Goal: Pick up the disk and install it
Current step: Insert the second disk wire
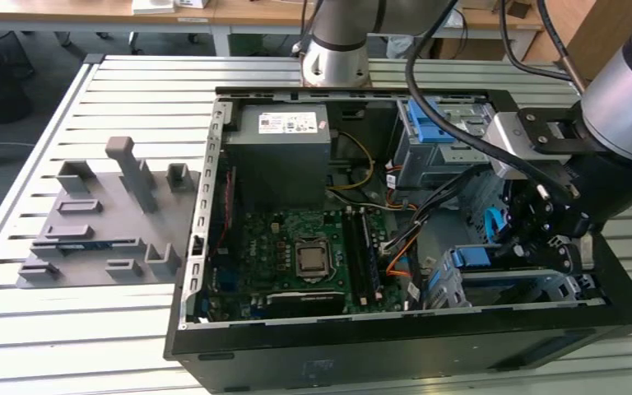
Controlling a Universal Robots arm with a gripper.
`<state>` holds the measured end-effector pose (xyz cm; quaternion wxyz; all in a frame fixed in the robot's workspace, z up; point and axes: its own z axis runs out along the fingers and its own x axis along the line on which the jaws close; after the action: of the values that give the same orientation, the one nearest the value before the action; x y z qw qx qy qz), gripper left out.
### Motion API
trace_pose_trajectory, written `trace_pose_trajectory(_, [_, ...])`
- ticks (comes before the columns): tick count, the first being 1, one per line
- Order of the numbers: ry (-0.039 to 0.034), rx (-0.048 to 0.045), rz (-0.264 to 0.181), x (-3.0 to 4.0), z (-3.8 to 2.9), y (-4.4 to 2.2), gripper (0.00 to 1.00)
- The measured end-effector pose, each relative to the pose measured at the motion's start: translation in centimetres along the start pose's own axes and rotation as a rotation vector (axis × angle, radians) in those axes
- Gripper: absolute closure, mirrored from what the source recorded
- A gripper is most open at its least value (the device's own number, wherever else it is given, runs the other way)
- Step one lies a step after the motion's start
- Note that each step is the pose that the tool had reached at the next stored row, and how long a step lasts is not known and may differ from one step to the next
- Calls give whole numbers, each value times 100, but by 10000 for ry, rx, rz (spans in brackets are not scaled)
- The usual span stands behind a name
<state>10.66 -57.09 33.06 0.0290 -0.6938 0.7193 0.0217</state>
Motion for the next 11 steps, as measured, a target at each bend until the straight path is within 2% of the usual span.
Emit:
trace_pose_trajectory(9, [-1, -1, 1, -12, -160, -1, 77])
trace_pose_trajectory(11, [-4, -2, 0, -12, -167, -1, 77])
